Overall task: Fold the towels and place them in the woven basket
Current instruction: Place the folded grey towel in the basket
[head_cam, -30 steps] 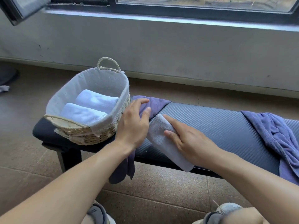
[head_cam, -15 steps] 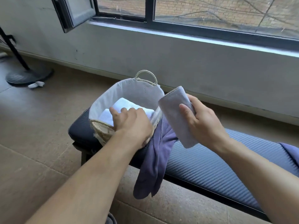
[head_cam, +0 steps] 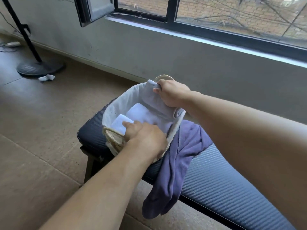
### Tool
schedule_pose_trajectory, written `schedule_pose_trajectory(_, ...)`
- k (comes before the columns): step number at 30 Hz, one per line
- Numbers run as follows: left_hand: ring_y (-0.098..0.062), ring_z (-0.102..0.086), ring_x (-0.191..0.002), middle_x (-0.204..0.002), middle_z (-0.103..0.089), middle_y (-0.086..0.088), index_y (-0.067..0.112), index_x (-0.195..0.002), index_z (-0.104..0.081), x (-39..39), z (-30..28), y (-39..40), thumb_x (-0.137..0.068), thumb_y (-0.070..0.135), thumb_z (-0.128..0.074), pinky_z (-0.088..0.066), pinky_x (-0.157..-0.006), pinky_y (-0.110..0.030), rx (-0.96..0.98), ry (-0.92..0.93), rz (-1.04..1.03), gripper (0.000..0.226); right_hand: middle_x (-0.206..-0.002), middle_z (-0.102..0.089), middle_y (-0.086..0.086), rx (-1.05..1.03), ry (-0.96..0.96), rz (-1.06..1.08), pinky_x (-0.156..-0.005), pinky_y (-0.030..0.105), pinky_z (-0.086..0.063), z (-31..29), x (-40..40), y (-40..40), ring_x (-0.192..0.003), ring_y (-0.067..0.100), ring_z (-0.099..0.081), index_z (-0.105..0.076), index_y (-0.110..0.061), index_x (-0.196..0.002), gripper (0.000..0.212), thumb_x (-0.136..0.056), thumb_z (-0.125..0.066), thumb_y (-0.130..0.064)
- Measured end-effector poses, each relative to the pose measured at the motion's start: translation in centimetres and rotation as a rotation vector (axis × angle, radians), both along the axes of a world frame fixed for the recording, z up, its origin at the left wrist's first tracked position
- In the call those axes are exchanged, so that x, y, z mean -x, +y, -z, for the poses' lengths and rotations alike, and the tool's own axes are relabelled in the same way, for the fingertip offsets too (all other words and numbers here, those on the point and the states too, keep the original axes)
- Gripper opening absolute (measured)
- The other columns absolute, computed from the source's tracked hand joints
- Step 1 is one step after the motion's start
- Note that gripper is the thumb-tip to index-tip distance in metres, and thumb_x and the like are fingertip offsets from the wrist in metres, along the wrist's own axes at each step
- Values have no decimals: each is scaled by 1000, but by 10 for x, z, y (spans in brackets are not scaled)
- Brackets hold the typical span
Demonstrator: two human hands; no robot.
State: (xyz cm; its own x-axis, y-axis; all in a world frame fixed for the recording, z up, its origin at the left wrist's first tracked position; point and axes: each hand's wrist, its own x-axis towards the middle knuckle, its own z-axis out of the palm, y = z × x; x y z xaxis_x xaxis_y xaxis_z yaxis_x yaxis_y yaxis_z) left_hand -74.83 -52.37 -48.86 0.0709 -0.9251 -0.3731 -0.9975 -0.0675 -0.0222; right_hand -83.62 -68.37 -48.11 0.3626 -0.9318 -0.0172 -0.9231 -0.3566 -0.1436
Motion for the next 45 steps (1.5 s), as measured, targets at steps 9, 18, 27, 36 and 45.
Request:
schedule_pose_trajectory(9,-35,-36,-140,-147,-46,-9,21,-145,-46,2,8,-3,-102,36,-28,-21,-114,-61,26,-22,15,49,-133,-60,8,18,51,-112,-89,40,-40,43,-2,-12,-123,31,-55,-53,-13,-119,37,-109,-29,-41)
schedule_pose_trajectory(18,-35,-36,-139,-146,-47,-10,23,-144,-46,1,8,-4,-99,39,-32,-23,-111,-63,15,-12,2,49,-115,-66,5,39,93,-107,-93,43,-43,54,-3,-8,-113,31,-59,-54,-17,-107,36,-108,-30,-44)
schedule_pose_trajectory(27,-35,-32,-142,-150,-44,-9,21,-146,-44,2,4,-3,-99,36,-34,-22,-114,-60,16,9,-24,50,-106,-68,5,6,77,-89,-92,43,-43,53,-7,-13,-108,30,-60,-59,-24,-101,34,-107,-34,-46)
schedule_pose_trajectory(36,-33,-30,-142,-151,-41,-4,26,-147,-42,0,4,-5,-99,38,-37,-24,-114,-59,1,46,-50,50,-125,-63,5,19,111,-115,-100,44,-42,51,-7,-16,-124,30,-55,-65,-18,-114,32,-105,-43,-40)
schedule_pose_trajectory(45,-33,-30,-143,-148,-43,-5,25,-142,-47,4,3,-2,-93,28,-39,-24,-114,-60,-11,23,-48,50,-168,-12,11,-121,200,-225,-120,35,-14,52,-6,6,-154,31,-16,-18,-1,-158,58,-109,-34,-28)
